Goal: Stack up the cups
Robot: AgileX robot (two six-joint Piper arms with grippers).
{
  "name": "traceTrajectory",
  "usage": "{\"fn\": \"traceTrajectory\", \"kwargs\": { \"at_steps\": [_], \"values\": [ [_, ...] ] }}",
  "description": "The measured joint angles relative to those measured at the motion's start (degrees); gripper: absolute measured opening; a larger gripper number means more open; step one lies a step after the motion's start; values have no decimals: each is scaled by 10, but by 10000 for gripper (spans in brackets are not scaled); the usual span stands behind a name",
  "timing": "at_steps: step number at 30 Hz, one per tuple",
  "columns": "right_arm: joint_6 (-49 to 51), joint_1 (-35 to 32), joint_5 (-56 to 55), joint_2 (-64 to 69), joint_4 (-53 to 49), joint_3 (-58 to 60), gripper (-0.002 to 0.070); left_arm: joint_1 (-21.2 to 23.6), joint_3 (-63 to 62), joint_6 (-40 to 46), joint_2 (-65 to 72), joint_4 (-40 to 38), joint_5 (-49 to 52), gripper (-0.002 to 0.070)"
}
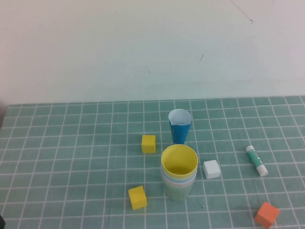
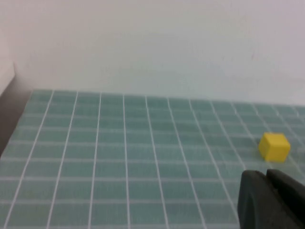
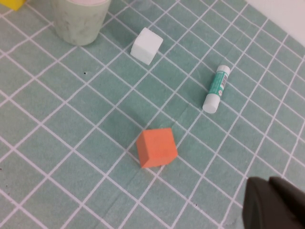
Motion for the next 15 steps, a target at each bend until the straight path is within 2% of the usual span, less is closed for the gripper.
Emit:
{"fn": "traceTrajectory", "kwargs": {
  "at_steps": [6,15],
  "values": [
    [0,0,0,0,0,0,-1,0,0,16,-1,0,70,-1],
    [0,0,0,0,0,0,-1,0,0,65,-4,-1,72,-1]
  ]
}}
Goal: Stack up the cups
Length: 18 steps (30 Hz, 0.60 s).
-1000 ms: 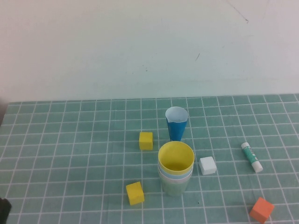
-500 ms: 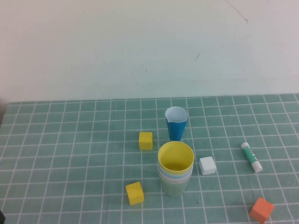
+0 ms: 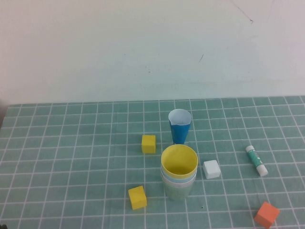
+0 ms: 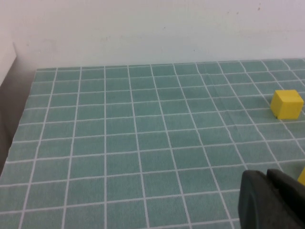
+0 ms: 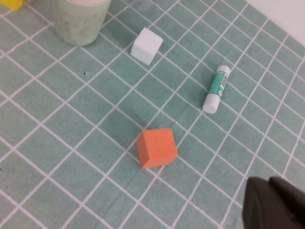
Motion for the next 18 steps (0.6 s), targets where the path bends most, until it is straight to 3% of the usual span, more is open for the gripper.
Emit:
{"fn": "traceTrajectory", "kwargs": {
  "at_steps": [18],
  "values": [
    [0,0,0,0,0,0,-1,0,-1,6,0,-1,2,-1]
  ]
}}
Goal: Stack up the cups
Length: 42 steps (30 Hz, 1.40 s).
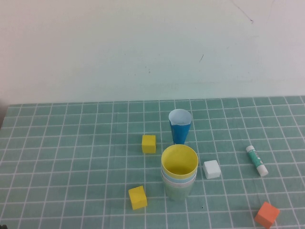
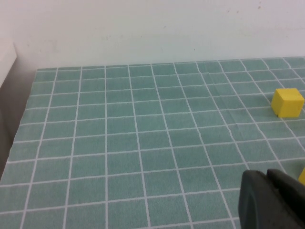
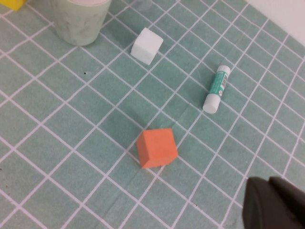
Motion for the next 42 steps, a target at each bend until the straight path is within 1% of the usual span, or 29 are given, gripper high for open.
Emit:
{"fn": "traceTrajectory", "kwargs": {
  "at_steps": [7,12,17,18,22,25,28,32,35,40,42],
  "values": [
    [0,0,0,-1,0,0,-1,0,0,0,0,0,0,-1],
    [0,-9,1,-33,1,0,-1,0,0,0,0,0,0,-1],
    [0,-107,4,-105,25,0,-1,0,0,-2,0,0,0,-1],
    [0,-137,7,-125,30,0,-1,0,0,-2,0,0,0,-1],
    [0,-226,12,-180,36,0,-1,0,0,-2,0,0,0,-1],
    [0,-276,17,-210,42,0,-1,0,0,-2,0,0,0,-1],
    [0,-306,20,-237,49,0,-1,0,0,-2,0,0,0,-1],
    [0,-328,9,-258,57,17,-1,0,0,-2,0,0,0,-1],
    [0,-330,-18,-267,57,65,-1,0,0,-2,0,0,0,-1],
    [0,-331,-109,-269,55,175,-1,0,0,-2,0,0,0,-1],
    [1,-331,-114,-269,55,188,-1,0,0,-2,0,0,1,-1]
  ]
}}
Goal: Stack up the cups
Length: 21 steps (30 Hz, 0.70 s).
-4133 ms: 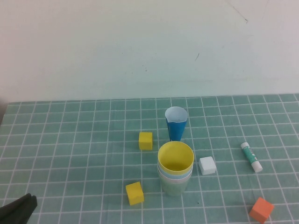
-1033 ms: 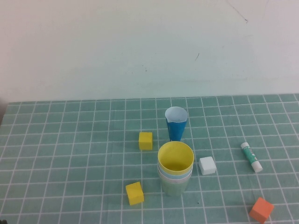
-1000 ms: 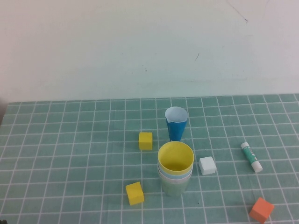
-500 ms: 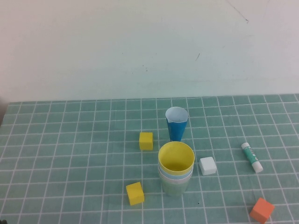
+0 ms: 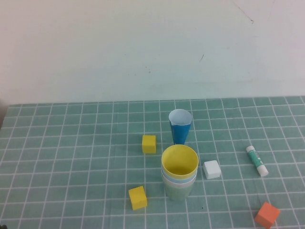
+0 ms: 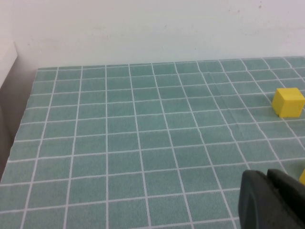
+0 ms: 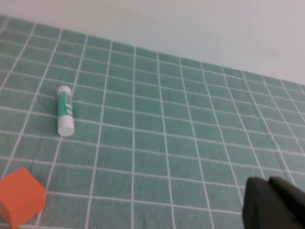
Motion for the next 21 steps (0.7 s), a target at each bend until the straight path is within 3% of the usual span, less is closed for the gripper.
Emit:
{"fn": "traceTrajectory", "kwargs": {
  "at_steps": [11,21],
  "values": [
    [23,-2,-12,0,16,1,-1,0,0,1,-1,0,0,-1],
    [26,-45,-12,0,40,1,-1,0,0,1,-1,0,0,-1]
  ]
}}
